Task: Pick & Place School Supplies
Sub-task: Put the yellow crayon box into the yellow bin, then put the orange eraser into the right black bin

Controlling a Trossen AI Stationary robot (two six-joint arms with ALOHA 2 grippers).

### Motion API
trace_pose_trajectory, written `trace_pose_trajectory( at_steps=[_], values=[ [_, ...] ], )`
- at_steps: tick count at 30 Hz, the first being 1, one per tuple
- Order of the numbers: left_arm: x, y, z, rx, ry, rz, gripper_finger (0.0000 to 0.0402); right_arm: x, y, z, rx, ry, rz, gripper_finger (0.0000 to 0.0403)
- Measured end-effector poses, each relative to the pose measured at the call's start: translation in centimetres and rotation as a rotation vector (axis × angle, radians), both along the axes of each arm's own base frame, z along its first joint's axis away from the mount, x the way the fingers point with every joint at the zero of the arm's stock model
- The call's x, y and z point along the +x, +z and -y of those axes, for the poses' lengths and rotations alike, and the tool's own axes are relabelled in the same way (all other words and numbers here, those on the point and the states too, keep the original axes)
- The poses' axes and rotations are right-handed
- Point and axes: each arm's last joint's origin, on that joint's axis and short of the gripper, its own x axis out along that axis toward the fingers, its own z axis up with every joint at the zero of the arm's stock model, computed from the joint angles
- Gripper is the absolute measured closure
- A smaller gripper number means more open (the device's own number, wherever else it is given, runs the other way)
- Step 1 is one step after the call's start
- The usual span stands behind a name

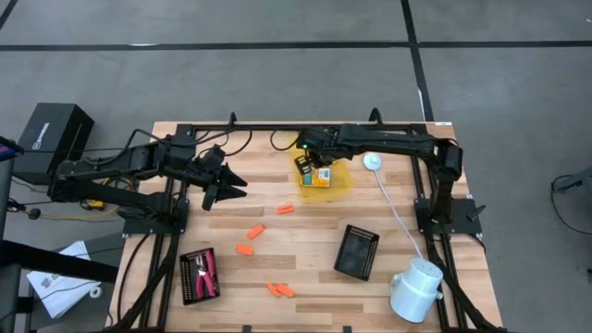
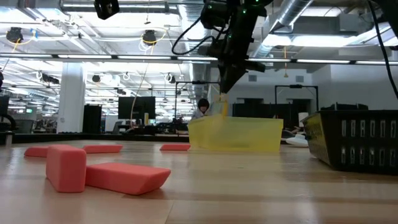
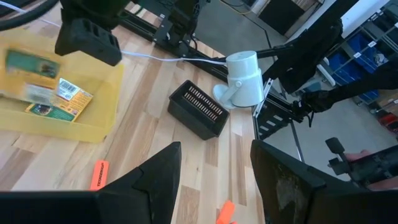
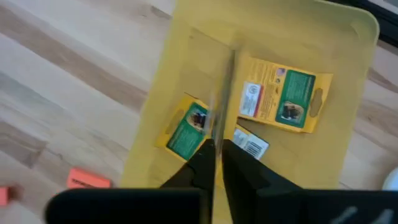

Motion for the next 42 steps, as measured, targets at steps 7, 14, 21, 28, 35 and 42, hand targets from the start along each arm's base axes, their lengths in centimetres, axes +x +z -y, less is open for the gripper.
trace_pose_trajectory(
  at_steps=[7,14,21,28,35,42],
  values=[
    [0.0,0.0,0.0,0.000,0.000,0.000,0.0211,0.1,0.0,-1.1,0.006,-0.007,-0.003,0.0280],
    [0.0,0.0,0.0,-0.006,0.002,-0.001,0.0211,-0.2,1.1,-1.5,-0.043,-0.007,0.027,0.0204],
    [0.0,0.0,-0.1,0.083,0.013,0.004,0.0211,-1.9,7.4,-4.5,-0.178,-0.003,0.299,0.0189],
    [2.4,-2.2,0.1,0.162,-0.088,-0.130,0.0211,-6.0,13.2,-9.0,-0.232,0.108,0.493,0.0204],
    [6.2,-6.2,2.4,0.323,-0.366,-0.291,0.0211,-10.4,17.0,-11.4,-0.309,0.159,0.609,0.0223],
    [8.1,-9.6,6.6,0.460,-0.590,-0.392,0.0211,-12.8,18.3,-11.7,-0.338,0.212,0.624,0.0232]
  ],
)
